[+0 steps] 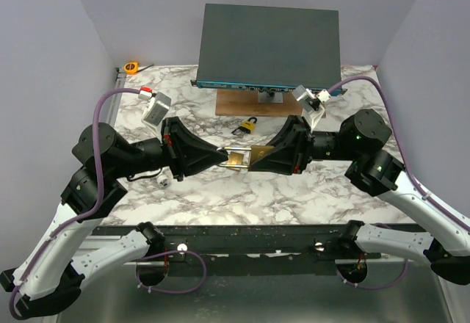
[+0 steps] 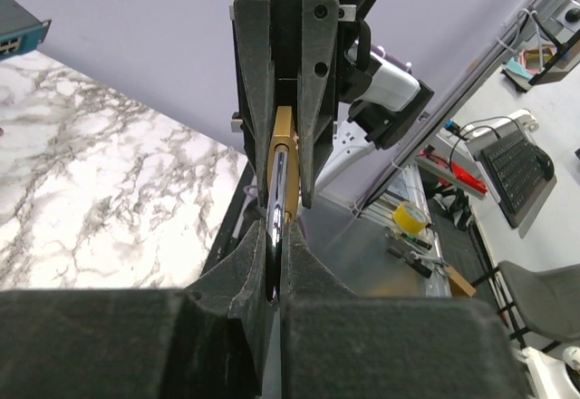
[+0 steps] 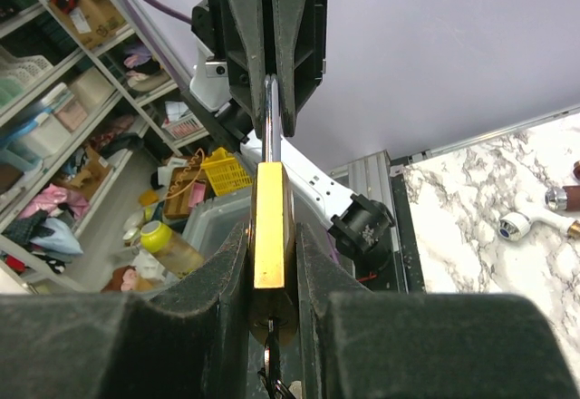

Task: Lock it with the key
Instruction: Lock the lock.

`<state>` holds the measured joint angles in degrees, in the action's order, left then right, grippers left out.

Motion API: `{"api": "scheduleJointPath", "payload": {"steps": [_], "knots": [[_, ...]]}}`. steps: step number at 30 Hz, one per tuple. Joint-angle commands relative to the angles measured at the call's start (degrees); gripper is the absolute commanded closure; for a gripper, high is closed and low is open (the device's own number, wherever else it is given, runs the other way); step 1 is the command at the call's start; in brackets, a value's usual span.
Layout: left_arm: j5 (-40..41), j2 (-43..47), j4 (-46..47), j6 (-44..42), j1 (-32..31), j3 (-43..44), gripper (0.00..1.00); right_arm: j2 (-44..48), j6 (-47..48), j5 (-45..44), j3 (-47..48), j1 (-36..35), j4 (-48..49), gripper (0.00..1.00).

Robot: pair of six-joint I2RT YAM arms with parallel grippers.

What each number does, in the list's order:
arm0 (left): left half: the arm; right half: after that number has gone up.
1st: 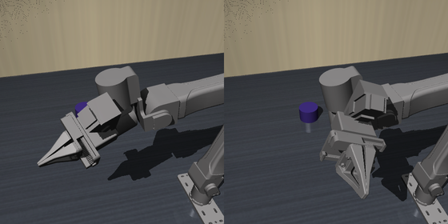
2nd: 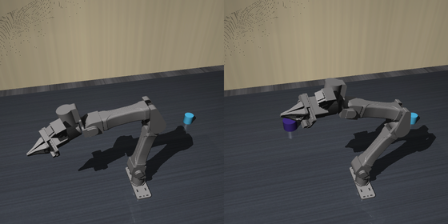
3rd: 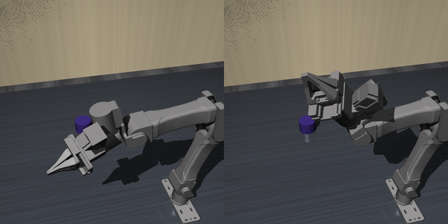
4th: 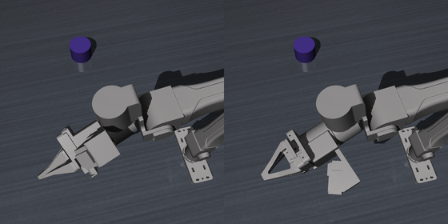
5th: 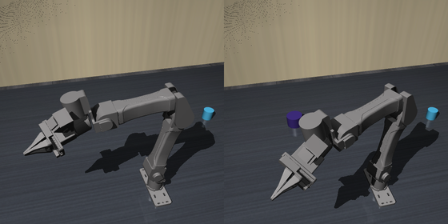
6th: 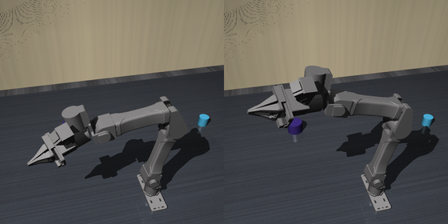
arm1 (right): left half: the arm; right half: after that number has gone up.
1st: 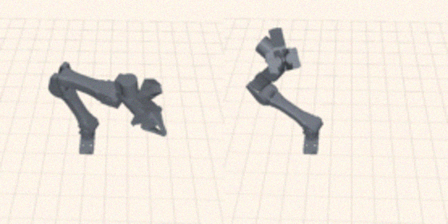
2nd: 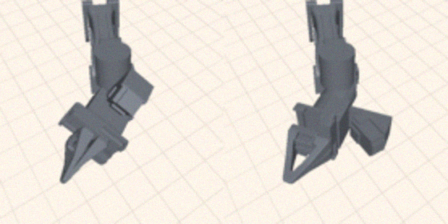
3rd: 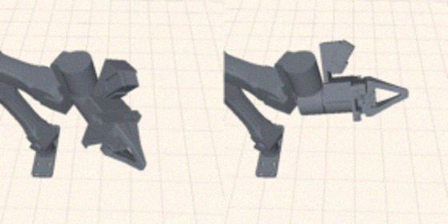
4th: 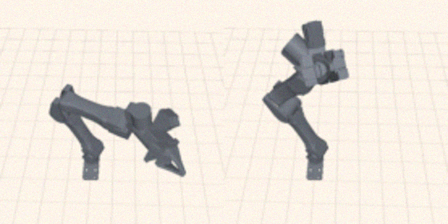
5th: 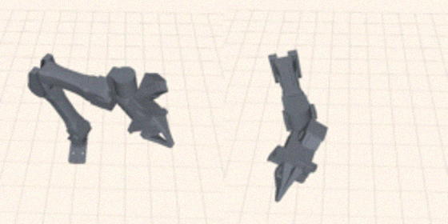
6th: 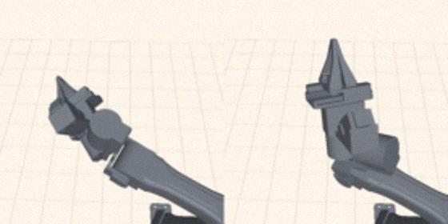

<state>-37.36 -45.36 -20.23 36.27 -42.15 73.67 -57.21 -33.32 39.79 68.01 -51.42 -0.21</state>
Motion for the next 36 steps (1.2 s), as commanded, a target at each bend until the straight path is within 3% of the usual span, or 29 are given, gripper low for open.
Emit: {"api": "scheduleJointPath", "payload": {"steps": [1,16,24,36], "knots": [[2.1,-3.5,-2.3,-1.4,-4.2,-3.7,1.00,-3.6,-1.6,-5.0,0.5,-1.2,10.5,0.99],[6.5,-5.8,-3.4,-3.3,-9.9,-5.6,1.00,-5.1,-2.1,-7.2,0.9,-2.1,10.6,0.99],[2.3,-4.0,-7.5,-5.8,-10.3,-8.6,1.00,-4.9,-0.9,-7.8,2.3,-2.1,7.7,0.99],[-2.3,-4.2,-5.6,-5.8,-12.2,-11.1,1.00,-5.0,-1.6,-6.9,1.7,-2.1,6.7,0.99]]}}
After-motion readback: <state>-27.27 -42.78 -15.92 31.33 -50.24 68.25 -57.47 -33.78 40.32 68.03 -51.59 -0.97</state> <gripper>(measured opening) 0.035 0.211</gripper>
